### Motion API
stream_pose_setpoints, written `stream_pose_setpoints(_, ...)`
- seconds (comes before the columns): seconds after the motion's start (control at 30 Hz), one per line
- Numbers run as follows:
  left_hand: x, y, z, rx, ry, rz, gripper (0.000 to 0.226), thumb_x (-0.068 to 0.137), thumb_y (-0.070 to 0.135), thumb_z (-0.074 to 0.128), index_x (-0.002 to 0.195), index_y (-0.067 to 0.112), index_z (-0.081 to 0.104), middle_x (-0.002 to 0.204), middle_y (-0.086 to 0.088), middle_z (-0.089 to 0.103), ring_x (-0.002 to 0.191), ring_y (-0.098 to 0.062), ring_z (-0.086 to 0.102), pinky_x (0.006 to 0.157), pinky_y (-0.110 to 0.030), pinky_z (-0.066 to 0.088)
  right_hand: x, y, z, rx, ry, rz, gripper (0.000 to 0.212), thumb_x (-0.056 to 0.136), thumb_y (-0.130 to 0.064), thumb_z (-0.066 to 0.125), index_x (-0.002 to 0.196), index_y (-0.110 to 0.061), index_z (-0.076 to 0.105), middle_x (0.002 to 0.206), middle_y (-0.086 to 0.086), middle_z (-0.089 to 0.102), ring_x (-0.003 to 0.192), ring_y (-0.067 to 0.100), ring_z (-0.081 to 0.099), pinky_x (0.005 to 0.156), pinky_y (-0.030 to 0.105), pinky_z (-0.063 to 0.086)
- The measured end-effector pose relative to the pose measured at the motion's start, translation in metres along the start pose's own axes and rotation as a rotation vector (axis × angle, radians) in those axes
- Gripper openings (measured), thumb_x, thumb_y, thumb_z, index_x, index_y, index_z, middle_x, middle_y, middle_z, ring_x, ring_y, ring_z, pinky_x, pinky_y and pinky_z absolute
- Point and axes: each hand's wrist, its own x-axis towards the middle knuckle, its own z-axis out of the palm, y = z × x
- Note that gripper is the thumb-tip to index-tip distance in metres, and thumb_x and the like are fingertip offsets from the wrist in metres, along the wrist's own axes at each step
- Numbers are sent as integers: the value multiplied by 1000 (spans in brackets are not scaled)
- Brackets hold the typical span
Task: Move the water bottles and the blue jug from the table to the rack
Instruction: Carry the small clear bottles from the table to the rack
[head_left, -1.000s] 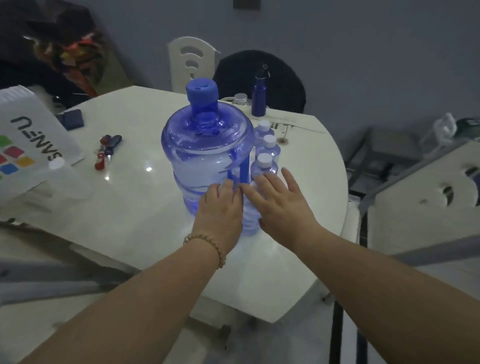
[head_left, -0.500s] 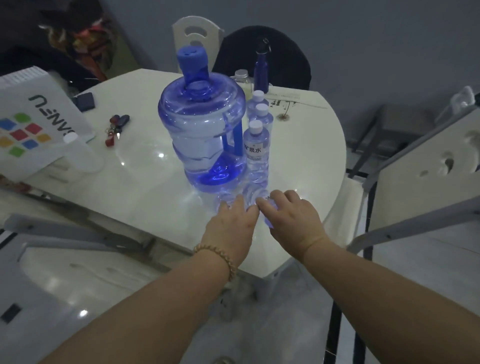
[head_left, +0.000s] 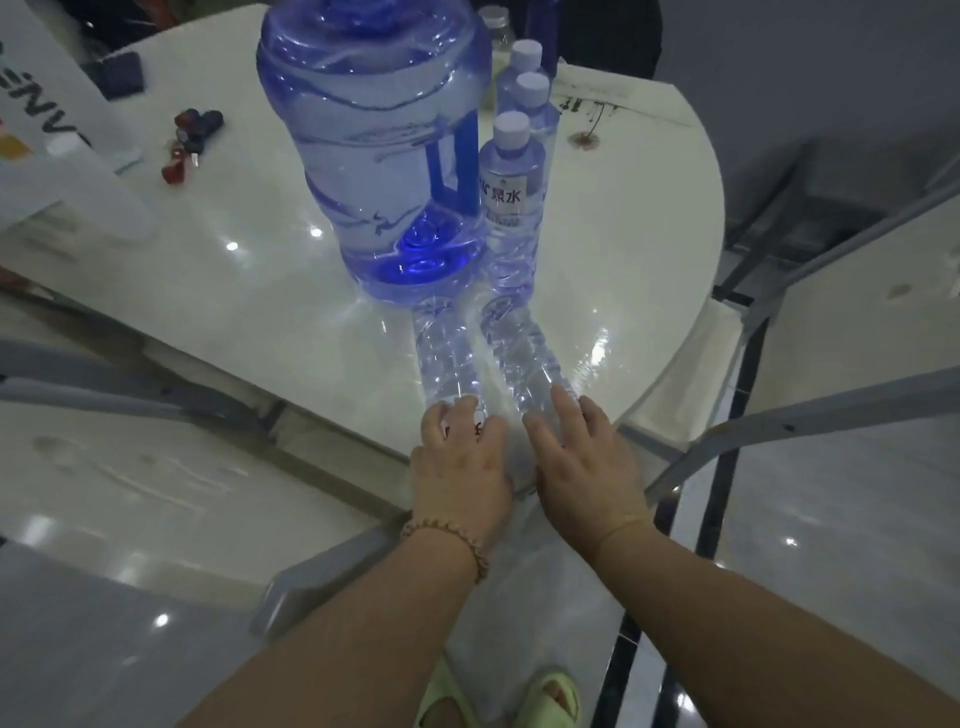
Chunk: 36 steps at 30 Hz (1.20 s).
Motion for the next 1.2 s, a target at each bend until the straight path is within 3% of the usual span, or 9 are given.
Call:
stream_pose_setpoints(0.17,19,10,-4,114,-26,-82,28,69,34,68,94,24,59,114,-2,48,105,-30,40,68,-36,40,17,-1,-4,-12,78,13,44,71,-28,72,110,-11,60,128,21,52,120,48,44,95,61,38)
stream_pose_setpoints(0.23,33,10,-5,118,-56,-122,36,74,39,65,106,27,55,121,-3,42,114,-30,33,80,-41,39,29,-2,-5,-4,54,10,48,80,-31,65,124,-17,52,144,20,38,131,49,28,101,65,28)
stream_pose_setpoints(0.3,42,5,1,59,-152,-182,52,78,41,63,124,33,41,140,-1,24,134,-33,9,100,-52,31,37,-3,0,3,-49,12,63,88,-34,54,144,-26,26,157,14,5,139,46,5,105,63,22)
stream_pose_setpoints(0.37,45,0,7,37,-232,-193,64,82,38,59,137,33,26,150,0,6,139,-34,-10,107,-51,28,41,-6,6,25,-113,6,72,90,-35,50,149,-26,8,158,8,-13,140,43,-1,102,56,34)
stream_pose_setpoints(0.43,48,-1,11,58,-247,-189,67,88,32,53,144,29,16,153,-2,-11,139,-36,-16,105,-46,35,43,-11,8,16,-128,-18,75,92,-34,49,150,-23,3,157,7,-15,140,43,2,91,50,46)
stream_pose_setpoints(0.53,48,0,11,59,-261,-189,68,90,26,47,147,24,8,151,-1,-26,138,-39,-17,94,-42,45,45,-16,6,-3,-129,-1,72,94,-30,46,150,-22,3,158,6,-14,139,42,7,81,45,50)
stream_pose_setpoints(0.97,36,6,-3,-56,-266,-75,77,81,29,62,145,29,17,153,4,-18,139,-31,-8,103,-36,35,12,-8,-9,-22,-157,60,76,89,-24,53,148,-19,6,158,8,-8,138,42,12,87,48,48)
stream_pose_setpoints(1.07,19,31,-11,-87,-238,16,78,80,32,64,144,29,19,154,1,-16,139,-29,-11,109,-35,26,-14,7,-25,-20,-143,137,78,89,-24,54,149,-21,4,158,5,-10,140,40,10,92,48,47)
stream_pose_setpoints(1.2,10,84,-32,-29,-132,264,77,85,41,56,147,20,16,155,-11,-12,141,-32,-13,114,-38,4,-41,39,-69,-14,-44,279,79,88,-28,55,149,-23,7,159,4,-7,141,36,10,99,47,42)
